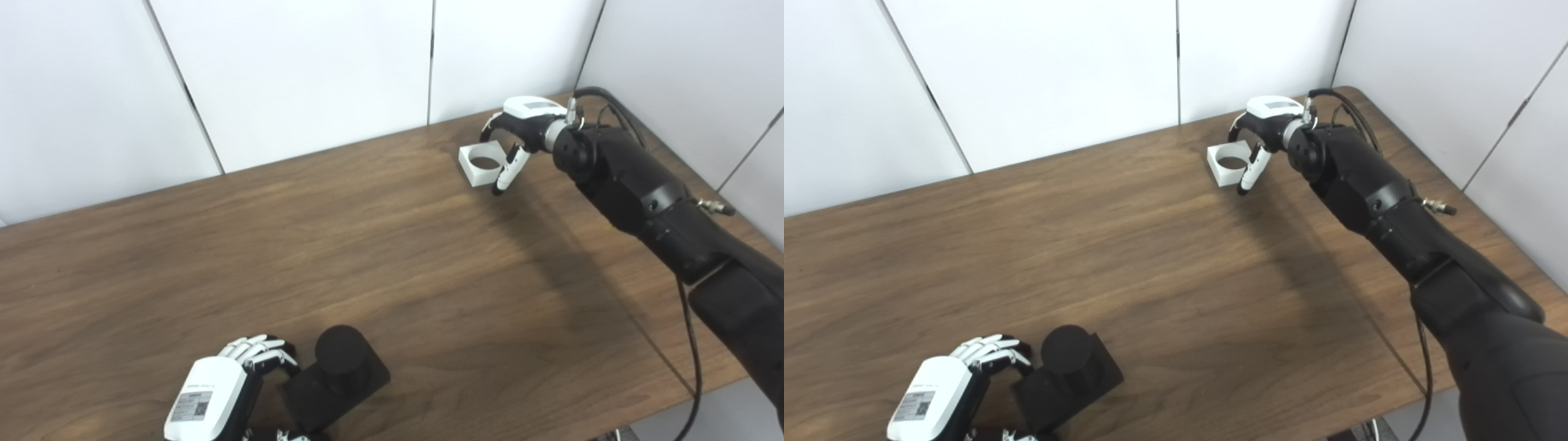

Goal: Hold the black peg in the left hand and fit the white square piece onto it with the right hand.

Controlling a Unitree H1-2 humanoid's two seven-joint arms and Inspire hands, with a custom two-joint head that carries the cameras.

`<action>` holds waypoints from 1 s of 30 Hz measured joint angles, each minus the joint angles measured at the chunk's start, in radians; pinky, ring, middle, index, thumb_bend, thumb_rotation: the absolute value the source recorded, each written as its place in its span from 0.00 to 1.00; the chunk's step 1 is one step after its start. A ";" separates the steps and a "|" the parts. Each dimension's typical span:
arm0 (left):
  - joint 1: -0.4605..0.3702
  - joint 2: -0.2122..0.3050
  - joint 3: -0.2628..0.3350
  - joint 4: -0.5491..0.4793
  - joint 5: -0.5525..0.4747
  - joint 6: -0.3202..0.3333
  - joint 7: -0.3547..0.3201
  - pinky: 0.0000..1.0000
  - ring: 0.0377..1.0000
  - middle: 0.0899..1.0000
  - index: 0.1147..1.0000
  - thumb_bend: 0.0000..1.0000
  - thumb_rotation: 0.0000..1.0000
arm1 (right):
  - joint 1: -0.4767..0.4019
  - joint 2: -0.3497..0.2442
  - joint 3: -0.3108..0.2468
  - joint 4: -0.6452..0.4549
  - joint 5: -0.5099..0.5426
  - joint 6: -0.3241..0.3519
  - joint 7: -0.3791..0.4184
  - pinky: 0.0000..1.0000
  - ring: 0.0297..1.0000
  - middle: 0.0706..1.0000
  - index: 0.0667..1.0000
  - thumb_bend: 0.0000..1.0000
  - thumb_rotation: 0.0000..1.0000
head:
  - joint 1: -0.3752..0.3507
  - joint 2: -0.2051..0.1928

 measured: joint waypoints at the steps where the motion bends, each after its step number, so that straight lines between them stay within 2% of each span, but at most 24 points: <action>1: 0.001 -0.002 0.001 -0.001 0.001 0.001 -0.001 0.81 0.80 0.72 0.43 0.51 0.04 | -0.002 0.000 0.005 0.002 -0.002 -0.002 0.002 0.88 0.98 0.94 0.78 0.93 0.24 | 0.003 0.000; 18: 0.006 -0.022 0.003 -0.035 0.035 0.037 -0.039 0.80 0.79 0.71 0.43 0.51 0.04 | -0.044 0.006 0.030 0.094 -0.016 -0.052 -0.009 0.89 0.97 0.92 0.76 0.91 0.23 | 0.018 0.006; 20: 0.007 -0.024 0.003 -0.038 0.038 0.039 -0.041 0.81 0.79 0.71 0.43 0.51 0.04 | -0.048 0.009 0.032 0.095 -0.019 -0.062 -0.014 0.88 0.96 0.92 0.74 0.90 0.23 | 0.018 0.008; 24: 0.010 -0.029 0.002 -0.047 0.042 0.041 -0.048 0.80 0.79 0.71 0.43 0.51 0.04 | -0.049 0.019 0.034 0.095 -0.020 -0.072 -0.024 0.86 0.94 0.88 0.62 0.88 0.16 | 0.021 0.009; 25: 0.010 -0.032 0.002 -0.048 0.044 0.041 -0.050 0.80 0.79 0.71 0.43 0.51 0.04 | -0.049 0.020 0.034 0.095 -0.019 -0.074 -0.030 0.85 0.93 0.86 0.54 0.71 0.15 | 0.025 0.011; 26: 0.011 -0.033 0.002 -0.049 0.045 0.042 -0.052 0.80 0.79 0.71 0.43 0.51 0.04 | -0.049 0.020 0.031 0.096 -0.017 -0.078 -0.040 0.85 0.92 0.84 0.50 0.62 0.14 | 0.028 0.008; 27: 0.011 -0.035 0.002 -0.051 0.045 0.043 -0.054 0.80 0.79 0.71 0.43 0.51 0.04 | -0.049 0.021 0.027 0.096 -0.016 -0.087 -0.054 0.85 0.92 0.82 0.47 0.56 0.14 | 0.029 0.009; 30: 0.013 -0.037 0.003 -0.054 0.052 0.045 -0.059 0.80 0.79 0.71 0.43 0.51 0.04 | -0.047 0.021 0.025 0.096 -0.017 -0.110 -0.087 0.86 0.91 0.78 0.45 0.53 0.13 | 0.031 0.012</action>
